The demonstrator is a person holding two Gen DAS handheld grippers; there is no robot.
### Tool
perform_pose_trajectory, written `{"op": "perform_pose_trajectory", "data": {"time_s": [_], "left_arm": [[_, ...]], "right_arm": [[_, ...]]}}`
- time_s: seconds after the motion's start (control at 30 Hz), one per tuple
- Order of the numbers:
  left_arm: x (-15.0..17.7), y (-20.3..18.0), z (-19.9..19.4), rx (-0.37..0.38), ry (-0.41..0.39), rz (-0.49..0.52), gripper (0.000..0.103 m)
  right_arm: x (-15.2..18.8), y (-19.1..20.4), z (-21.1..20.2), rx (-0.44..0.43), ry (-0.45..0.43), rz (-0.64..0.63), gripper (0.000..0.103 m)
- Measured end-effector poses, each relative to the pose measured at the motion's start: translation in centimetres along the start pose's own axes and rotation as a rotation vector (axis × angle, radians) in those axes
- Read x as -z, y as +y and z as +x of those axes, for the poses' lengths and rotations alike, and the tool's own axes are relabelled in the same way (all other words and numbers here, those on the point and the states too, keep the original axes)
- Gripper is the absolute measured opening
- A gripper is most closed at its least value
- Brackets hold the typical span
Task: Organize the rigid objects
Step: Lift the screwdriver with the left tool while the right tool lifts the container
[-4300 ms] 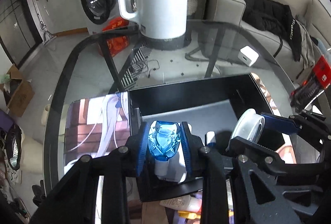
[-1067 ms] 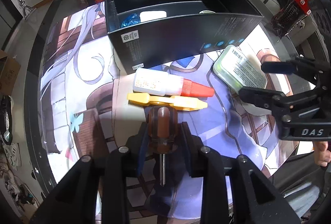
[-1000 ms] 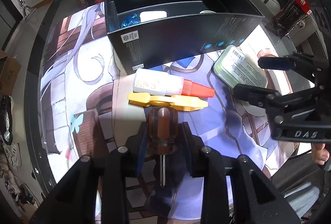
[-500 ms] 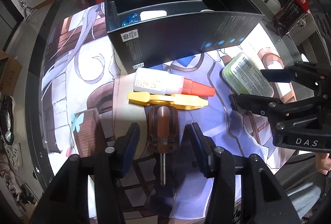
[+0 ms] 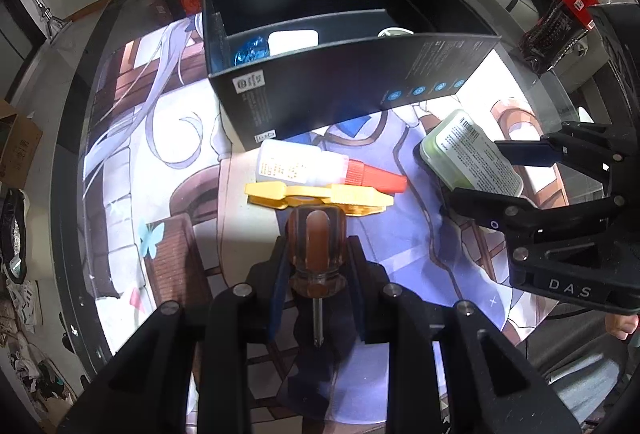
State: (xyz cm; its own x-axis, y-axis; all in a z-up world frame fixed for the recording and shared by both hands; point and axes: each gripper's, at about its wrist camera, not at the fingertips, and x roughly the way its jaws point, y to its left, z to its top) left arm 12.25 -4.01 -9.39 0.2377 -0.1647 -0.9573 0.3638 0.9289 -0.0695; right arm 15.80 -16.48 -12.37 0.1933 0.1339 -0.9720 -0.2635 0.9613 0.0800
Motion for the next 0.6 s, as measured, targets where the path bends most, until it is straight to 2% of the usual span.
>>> {"op": "perform_pose_trajectory", "data": {"time_s": [0.17,0.37,0.47,0.6], "left_arm": [[-0.2,-0.2,-1.5,-0.007,-0.062,0.013,0.025],[-0.3,-0.3,-4.4,-0.012,-0.181,0.019,0.025],[-0.4,-0.3,-6.1,-0.026,-0.267,0.027,0.025],[0.1,-0.5,-9.2,-0.065,-0.431,0.043,0.025]], "right_arm": [[0.2,0.0,-2.0,-0.004,-0.061,-0.003,0.056],[0.9,0.7,-5.8,-0.003,-0.217,-0.019,0.056],[1.0,1.1,-7.8,-0.013,-0.313,-0.022,0.056],[1.6,1.4,-10.5,-0.011,-0.452,-0.033,0.056]]}}
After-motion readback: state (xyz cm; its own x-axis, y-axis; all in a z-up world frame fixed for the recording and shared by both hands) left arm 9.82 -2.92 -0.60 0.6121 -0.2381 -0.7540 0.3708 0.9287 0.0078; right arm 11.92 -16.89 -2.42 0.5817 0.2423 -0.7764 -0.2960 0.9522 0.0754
